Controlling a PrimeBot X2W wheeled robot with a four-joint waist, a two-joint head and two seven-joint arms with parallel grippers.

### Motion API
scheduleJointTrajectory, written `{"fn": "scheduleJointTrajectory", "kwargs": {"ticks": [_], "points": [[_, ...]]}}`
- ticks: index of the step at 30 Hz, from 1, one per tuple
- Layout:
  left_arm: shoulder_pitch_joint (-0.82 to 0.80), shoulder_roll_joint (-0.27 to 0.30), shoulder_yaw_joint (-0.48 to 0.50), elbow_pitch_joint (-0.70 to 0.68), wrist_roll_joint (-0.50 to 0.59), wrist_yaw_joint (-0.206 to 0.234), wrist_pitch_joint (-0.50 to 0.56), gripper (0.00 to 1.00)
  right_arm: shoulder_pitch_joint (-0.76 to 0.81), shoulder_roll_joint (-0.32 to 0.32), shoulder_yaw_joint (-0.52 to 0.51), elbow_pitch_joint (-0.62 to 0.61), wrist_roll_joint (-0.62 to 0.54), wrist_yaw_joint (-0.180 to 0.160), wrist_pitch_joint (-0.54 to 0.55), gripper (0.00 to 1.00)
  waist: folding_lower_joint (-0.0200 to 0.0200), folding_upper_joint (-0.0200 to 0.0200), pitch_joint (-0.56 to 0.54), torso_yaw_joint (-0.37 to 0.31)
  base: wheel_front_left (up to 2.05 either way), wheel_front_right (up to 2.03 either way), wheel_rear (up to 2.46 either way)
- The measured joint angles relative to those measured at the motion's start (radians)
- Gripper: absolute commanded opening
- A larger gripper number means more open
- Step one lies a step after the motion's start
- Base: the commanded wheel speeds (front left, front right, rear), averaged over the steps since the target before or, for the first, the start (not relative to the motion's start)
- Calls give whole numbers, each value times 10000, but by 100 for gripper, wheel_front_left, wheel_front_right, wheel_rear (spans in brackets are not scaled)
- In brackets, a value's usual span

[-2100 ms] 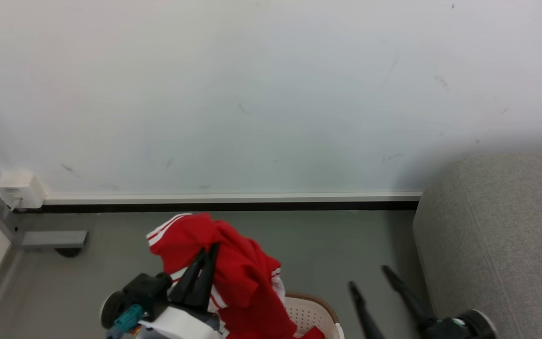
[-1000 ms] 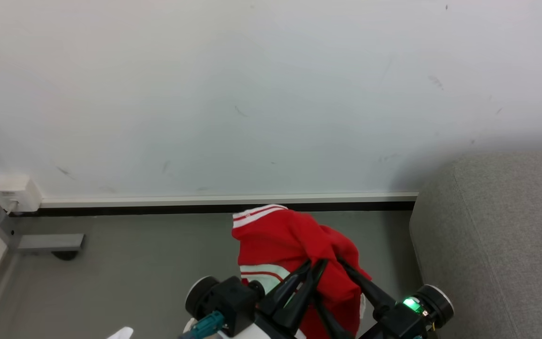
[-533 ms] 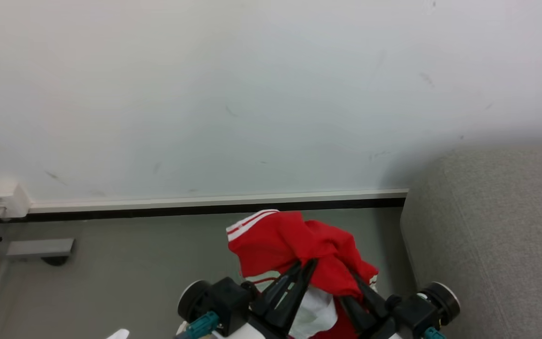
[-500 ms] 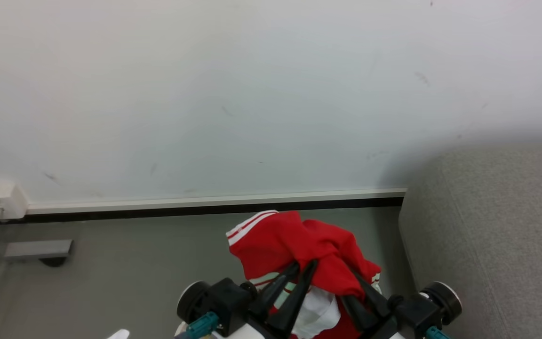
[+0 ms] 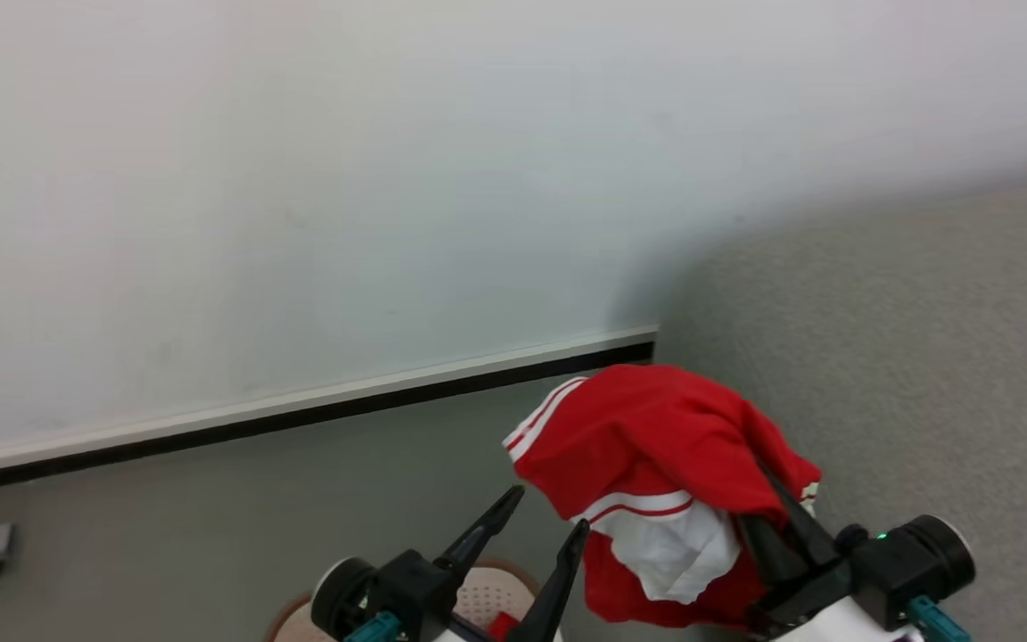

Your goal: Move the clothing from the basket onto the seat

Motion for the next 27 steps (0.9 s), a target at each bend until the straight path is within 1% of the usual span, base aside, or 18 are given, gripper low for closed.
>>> {"fn": "scheduleJointTrajectory", "kwargs": {"ticks": [9,15,18,22,25,27], "points": [[-53,-247,-94,694,-61,6,-447,100,473,-384,-930,-393,-146,0,0,0,0,0,96,-1438,0,0,0],[-159,-307,-182,949,-115,-21,-562,100,674,-470,-1254,-562,-224,0,0,0,0,0,208,-2122,0,0,0],[-189,-330,-249,1049,-117,-31,-596,100,760,-445,-1315,-589,-282,0,0,0,0,0,298,-2261,0,0,0],[-209,-332,-297,1166,-119,-29,-596,100,757,-407,-1574,-646,-420,0,0,0,-1,0,480,-2263,0,0,0],[-400,-318,-360,1131,-111,-31,-472,100,572,-359,-2079,-757,-470,0,2,0,-1,0,735,-2182,0,0,0],[-810,-272,-391,1018,2,-88,-314,100,221,-291,-2497,-871,-468,0,0,0,0,0,1045,-2102,0,0,0]]}}
